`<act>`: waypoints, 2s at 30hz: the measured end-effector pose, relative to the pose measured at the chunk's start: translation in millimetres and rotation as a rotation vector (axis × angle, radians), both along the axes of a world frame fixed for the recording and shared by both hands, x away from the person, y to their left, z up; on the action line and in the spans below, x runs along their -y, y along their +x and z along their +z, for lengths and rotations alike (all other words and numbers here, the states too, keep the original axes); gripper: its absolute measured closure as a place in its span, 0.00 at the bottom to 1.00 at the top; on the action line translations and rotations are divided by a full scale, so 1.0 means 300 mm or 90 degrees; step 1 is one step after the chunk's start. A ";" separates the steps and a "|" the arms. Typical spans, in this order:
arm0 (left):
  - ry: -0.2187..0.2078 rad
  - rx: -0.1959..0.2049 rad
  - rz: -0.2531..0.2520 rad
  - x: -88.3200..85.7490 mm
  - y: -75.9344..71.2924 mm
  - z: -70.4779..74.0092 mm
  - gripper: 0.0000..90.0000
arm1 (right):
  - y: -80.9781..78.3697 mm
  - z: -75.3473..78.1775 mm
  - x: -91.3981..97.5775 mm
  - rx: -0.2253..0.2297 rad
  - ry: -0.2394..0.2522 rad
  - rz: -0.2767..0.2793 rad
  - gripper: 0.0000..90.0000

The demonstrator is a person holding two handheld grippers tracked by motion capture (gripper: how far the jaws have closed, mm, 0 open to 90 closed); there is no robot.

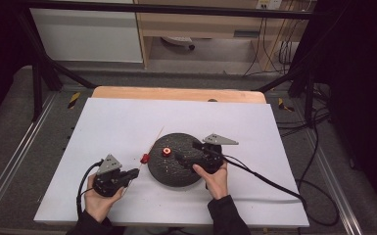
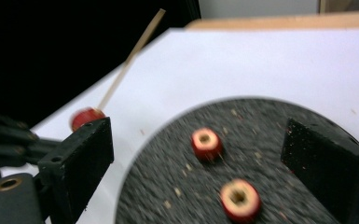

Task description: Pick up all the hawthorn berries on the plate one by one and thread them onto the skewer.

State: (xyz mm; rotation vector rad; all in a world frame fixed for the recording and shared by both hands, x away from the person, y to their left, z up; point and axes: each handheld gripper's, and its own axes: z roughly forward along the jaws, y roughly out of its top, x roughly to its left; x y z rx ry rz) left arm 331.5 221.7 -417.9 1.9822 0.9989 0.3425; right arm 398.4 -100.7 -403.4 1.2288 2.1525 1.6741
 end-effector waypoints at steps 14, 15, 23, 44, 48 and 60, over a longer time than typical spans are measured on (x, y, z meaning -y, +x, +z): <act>0.024 0.012 -0.016 -0.053 -0.035 -0.013 0.98 | 0.081 0.041 0.038 -0.076 -0.206 0.046 0.09; 0.027 0.013 -0.019 -0.056 -0.036 -0.014 0.98 | 0.087 0.045 0.031 -0.076 -0.226 0.054 0.10; 0.033 0.007 -0.026 -0.059 -0.042 -0.022 0.98 | 0.122 0.064 -0.051 -0.113 -0.329 0.121 0.20; 0.038 -0.010 -0.029 -0.064 -0.031 -0.035 0.98 | 0.218 -0.009 -0.137 -0.203 -0.429 0.196 0.56; 0.037 -0.012 -0.028 -0.064 -0.029 -0.038 0.98 | 0.225 -0.013 -0.138 -0.215 -0.429 0.206 0.60; 0.039 -0.013 -0.029 -0.060 -0.029 -0.040 0.98 | 0.240 -0.026 -0.138 -0.232 -0.430 0.226 0.68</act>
